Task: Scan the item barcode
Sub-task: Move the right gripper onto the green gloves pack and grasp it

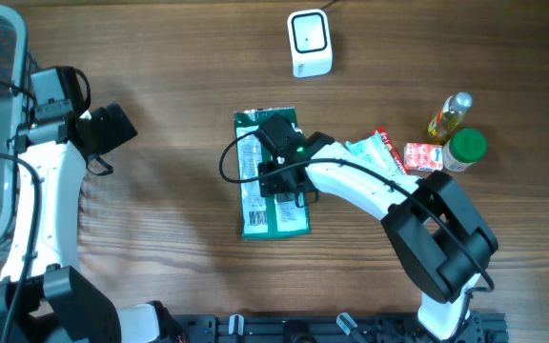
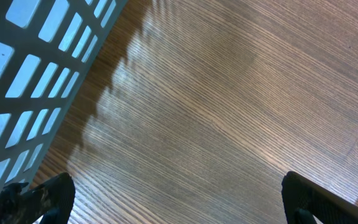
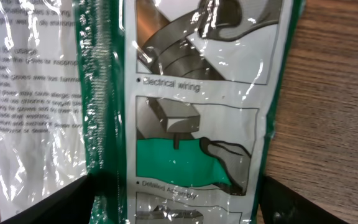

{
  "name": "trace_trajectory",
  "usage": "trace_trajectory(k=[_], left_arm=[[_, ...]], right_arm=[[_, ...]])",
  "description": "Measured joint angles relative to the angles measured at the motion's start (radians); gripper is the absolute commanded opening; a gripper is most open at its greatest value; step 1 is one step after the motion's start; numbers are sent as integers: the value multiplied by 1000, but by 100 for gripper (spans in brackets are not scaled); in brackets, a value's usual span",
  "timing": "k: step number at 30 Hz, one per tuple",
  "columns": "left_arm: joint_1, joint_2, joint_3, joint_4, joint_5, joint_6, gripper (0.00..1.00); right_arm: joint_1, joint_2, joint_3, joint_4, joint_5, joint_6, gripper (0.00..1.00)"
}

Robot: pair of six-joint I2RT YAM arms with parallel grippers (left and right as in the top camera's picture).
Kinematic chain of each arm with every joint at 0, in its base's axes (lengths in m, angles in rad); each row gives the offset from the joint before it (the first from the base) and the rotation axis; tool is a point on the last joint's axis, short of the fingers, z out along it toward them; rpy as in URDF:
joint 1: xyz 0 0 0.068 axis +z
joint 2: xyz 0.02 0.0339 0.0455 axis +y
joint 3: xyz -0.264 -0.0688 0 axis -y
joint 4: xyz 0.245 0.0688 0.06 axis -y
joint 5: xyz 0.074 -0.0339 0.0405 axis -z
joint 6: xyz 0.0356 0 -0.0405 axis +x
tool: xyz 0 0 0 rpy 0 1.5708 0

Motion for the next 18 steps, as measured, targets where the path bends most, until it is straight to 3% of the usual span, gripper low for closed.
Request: trace_trajectory(k=[8,18], left_arm=[[0,0,0,0,0,0,100],[0,0,0,0,0,0,100]], right_arm=[[0,9,31,-21,12,17,93],[12,14,67,-28,45,32,95]])
